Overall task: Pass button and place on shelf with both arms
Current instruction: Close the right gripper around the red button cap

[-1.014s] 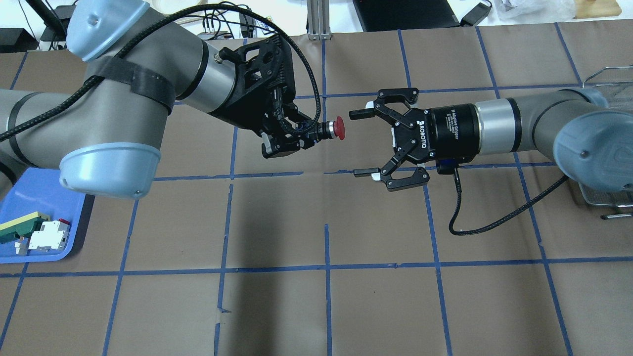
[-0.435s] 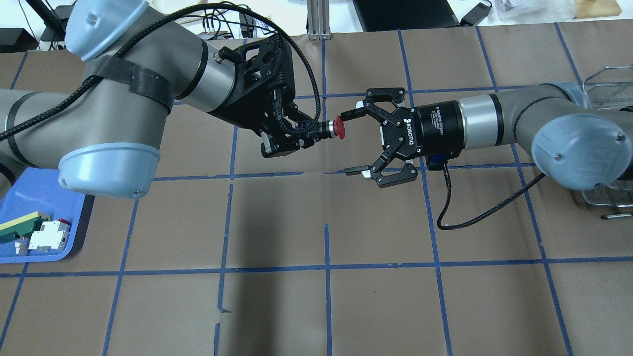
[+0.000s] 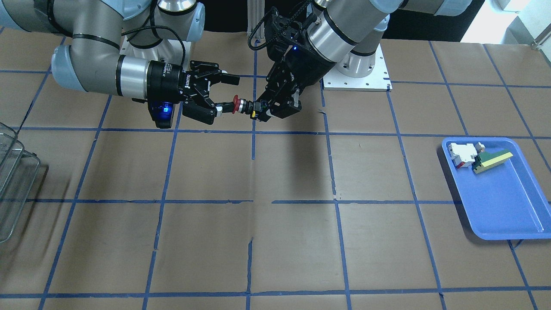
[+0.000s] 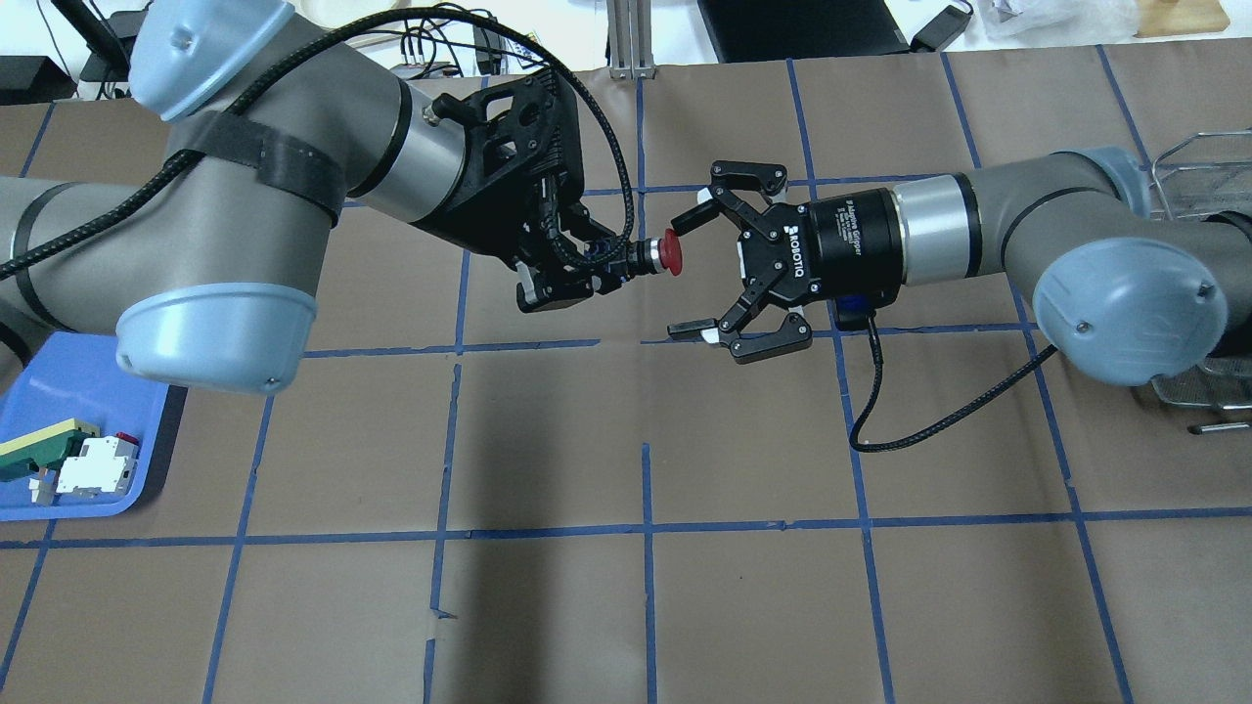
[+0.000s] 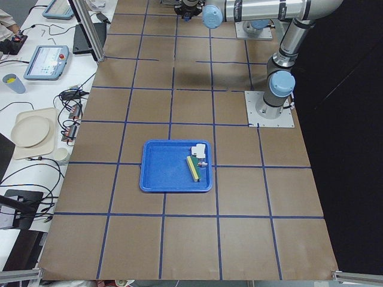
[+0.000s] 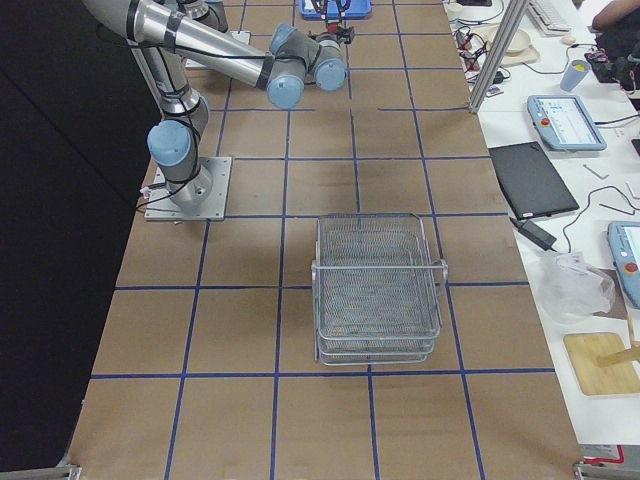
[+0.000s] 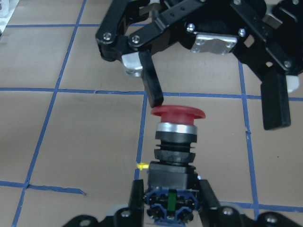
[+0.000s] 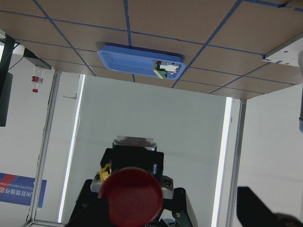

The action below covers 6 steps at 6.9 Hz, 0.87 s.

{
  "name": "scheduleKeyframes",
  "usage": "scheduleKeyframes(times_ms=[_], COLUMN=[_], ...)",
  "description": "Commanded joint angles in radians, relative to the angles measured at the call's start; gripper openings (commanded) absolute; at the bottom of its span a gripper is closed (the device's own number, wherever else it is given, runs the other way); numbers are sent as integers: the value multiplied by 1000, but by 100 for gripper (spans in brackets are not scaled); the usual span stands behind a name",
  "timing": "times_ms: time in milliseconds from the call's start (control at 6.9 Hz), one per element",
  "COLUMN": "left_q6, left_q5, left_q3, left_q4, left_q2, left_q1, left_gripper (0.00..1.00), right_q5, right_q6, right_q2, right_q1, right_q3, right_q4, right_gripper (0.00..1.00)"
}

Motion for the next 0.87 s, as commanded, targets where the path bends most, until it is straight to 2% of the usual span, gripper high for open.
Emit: scheduleKeyframes(times_ms=[0, 725], left_q6=[1, -1], left_q5=[-1, -1], left_q3=[0, 0], left_q4=[1, 1], left_q2=[0, 1], left_q1=[0, 0], left_gripper=[41, 41], right_q5=[-1, -4], right_q6=[51, 50], right_q2=[2, 28], right_q1=[-21, 0], right_q3=[-30, -4], right_q4=[-54, -51], right_gripper=[99, 98])
